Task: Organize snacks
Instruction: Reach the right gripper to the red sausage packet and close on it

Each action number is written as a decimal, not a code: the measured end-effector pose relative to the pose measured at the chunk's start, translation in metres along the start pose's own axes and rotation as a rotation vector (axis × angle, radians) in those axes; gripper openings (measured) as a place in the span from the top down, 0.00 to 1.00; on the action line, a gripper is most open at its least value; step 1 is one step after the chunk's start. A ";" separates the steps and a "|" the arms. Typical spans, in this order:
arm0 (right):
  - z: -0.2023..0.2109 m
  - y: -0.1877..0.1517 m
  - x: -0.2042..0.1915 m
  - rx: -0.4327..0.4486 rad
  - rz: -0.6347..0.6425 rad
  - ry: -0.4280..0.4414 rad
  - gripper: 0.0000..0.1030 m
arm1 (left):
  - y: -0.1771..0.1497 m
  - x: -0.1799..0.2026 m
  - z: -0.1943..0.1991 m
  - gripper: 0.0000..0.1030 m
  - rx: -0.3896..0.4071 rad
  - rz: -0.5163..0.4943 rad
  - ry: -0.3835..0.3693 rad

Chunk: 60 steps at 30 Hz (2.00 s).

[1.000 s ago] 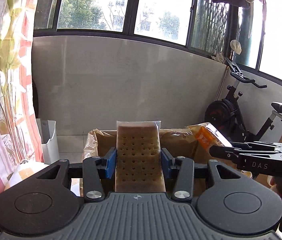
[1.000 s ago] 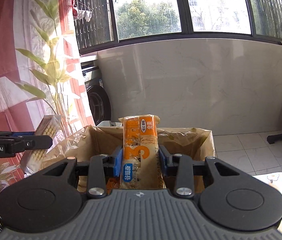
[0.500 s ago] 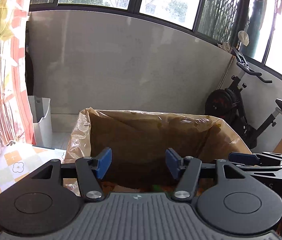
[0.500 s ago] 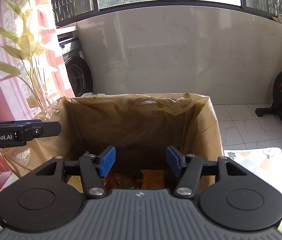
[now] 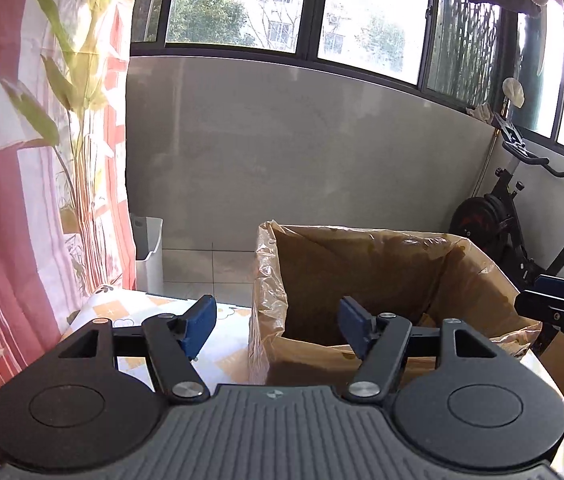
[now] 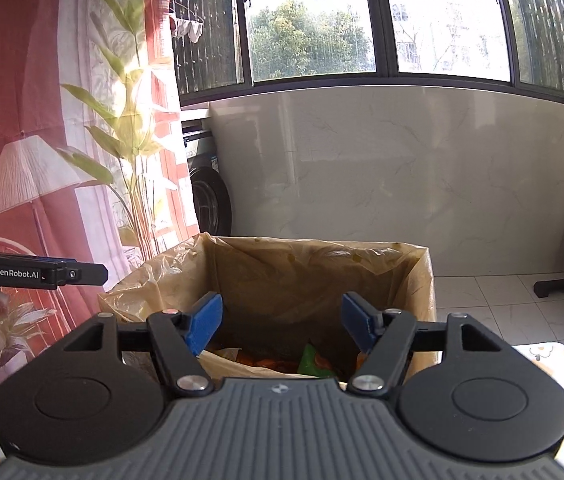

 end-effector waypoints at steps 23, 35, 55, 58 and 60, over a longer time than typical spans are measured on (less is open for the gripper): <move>0.050 -0.139 0.006 -0.206 -0.111 -0.110 0.22 | -0.132 -0.046 0.045 0.28 -0.113 0.127 0.097; 0.066 -0.232 0.004 -0.510 -0.019 -0.085 0.22 | -0.168 -0.032 0.043 0.28 -0.186 0.142 0.067; 0.079 -0.272 -0.009 -0.660 0.149 -0.012 0.23 | -0.176 -0.033 0.038 0.29 -0.232 0.172 0.076; 0.076 -0.270 -0.006 -0.655 0.111 -0.006 0.29 | -0.177 -0.033 0.037 0.29 -0.236 0.175 0.077; 0.075 -0.269 -0.006 -0.650 0.110 -0.007 0.33 | -0.177 -0.033 0.037 0.29 -0.236 0.177 0.078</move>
Point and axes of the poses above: each gripper's, at about its wrist camera, not at the fingertips, and z roughly against the way its jaws point, x to its right, y to its top, the point moved 5 cm from there along -z, roughly the way its jaws point, and after that the axes turned 4 degrees about z, right-handed, at the moved point
